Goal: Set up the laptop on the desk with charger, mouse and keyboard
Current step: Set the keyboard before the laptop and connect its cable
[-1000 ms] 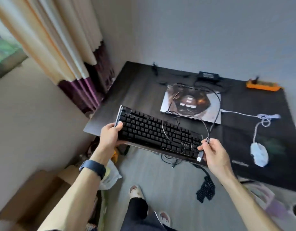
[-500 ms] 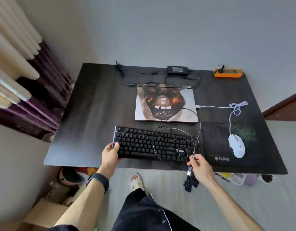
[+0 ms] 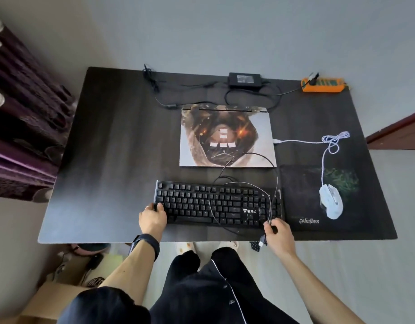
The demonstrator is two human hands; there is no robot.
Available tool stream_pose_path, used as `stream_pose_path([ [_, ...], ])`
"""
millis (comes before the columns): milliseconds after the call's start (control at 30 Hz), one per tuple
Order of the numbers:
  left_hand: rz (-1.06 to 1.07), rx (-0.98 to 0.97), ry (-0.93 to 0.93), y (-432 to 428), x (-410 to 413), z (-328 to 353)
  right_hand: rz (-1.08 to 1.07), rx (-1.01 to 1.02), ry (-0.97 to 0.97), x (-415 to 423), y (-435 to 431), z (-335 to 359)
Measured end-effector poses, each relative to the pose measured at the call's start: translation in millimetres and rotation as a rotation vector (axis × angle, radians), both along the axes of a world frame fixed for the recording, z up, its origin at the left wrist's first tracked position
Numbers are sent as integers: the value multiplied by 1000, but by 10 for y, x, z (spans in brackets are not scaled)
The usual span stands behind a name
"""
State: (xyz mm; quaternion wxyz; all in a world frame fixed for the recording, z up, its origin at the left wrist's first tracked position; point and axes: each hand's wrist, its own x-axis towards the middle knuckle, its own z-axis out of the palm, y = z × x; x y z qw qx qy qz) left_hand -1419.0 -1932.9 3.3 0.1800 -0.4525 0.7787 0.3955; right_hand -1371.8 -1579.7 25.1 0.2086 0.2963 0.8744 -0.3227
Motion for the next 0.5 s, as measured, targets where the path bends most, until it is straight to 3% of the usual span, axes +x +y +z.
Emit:
stream_pose_path([
  [500, -5, -63, -131, 147, 12, -55, -83, -239, 64, -53, 223, -170],
])
